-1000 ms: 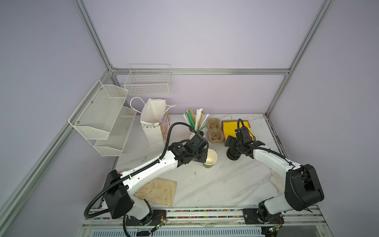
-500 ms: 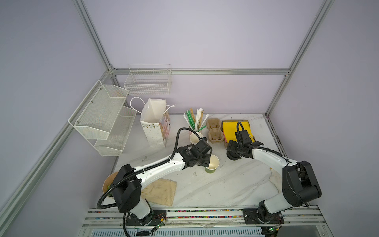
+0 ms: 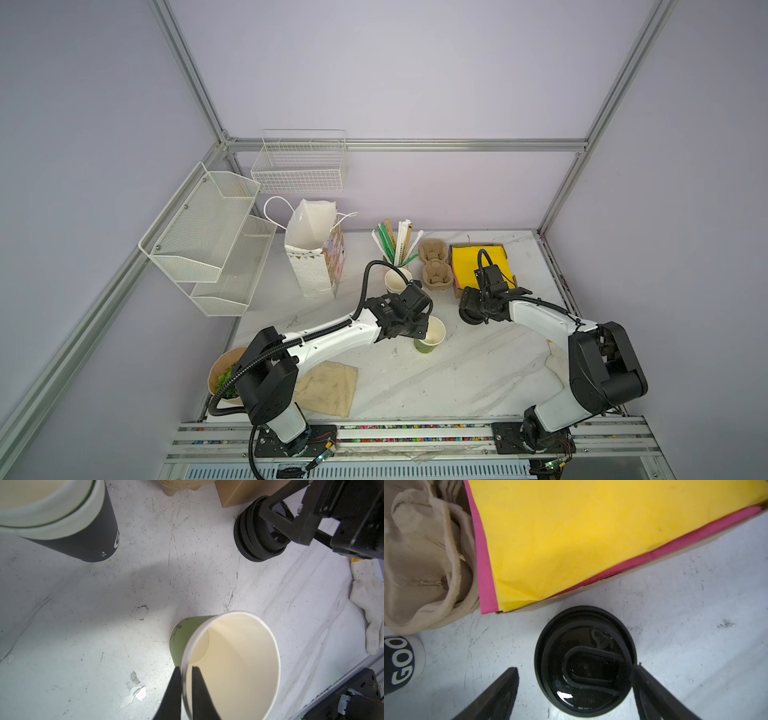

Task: Pack a coffee takeout order
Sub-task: Place the coffee cup at the center of the table.

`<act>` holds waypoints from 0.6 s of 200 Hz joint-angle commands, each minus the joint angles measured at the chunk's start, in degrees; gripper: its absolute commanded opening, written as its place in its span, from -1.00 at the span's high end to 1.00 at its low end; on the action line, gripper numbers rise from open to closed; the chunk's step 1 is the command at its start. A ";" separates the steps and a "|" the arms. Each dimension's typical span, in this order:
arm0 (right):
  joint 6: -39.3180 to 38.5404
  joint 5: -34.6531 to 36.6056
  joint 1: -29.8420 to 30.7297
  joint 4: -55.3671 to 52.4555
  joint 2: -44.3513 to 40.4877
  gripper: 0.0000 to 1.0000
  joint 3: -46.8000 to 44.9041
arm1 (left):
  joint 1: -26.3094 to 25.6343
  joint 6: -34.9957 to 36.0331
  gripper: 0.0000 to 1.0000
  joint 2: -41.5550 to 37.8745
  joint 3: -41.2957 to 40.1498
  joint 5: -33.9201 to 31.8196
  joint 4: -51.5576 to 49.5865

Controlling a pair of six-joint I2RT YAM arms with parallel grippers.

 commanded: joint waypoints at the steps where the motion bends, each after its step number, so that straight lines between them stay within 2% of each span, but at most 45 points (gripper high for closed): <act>1: 0.18 1.85 -0.15 -3.93 0.48 -0.77 0.49 | -0.42 -0.07 0.72 -0.58 -2.30 0.07 1.51; 44: -0.46 3.69 -0.11 -5.86 -1.77 -0.79 2.36 | -0.43 0.37 0.58 -1.56 -2.63 -1.53 1.90; 61: -0.61 4.73 -0.12 -6.25 -0.73 -0.79 2.44 | -0.44 0.68 0.42 -1.85 -2.41 -1.99 1.90; 86: -0.77 5.05 -0.15 -6.52 1.11 -0.78 2.51 | -0.42 1.25 0.30 -2.33 -2.15 -2.54 1.76; 120: -1.82 4.58 -0.15 -5.25 1.49 -0.74 2.68 | -0.33 3.16 -0.12 -4.13 -1.22 -5.68 1.14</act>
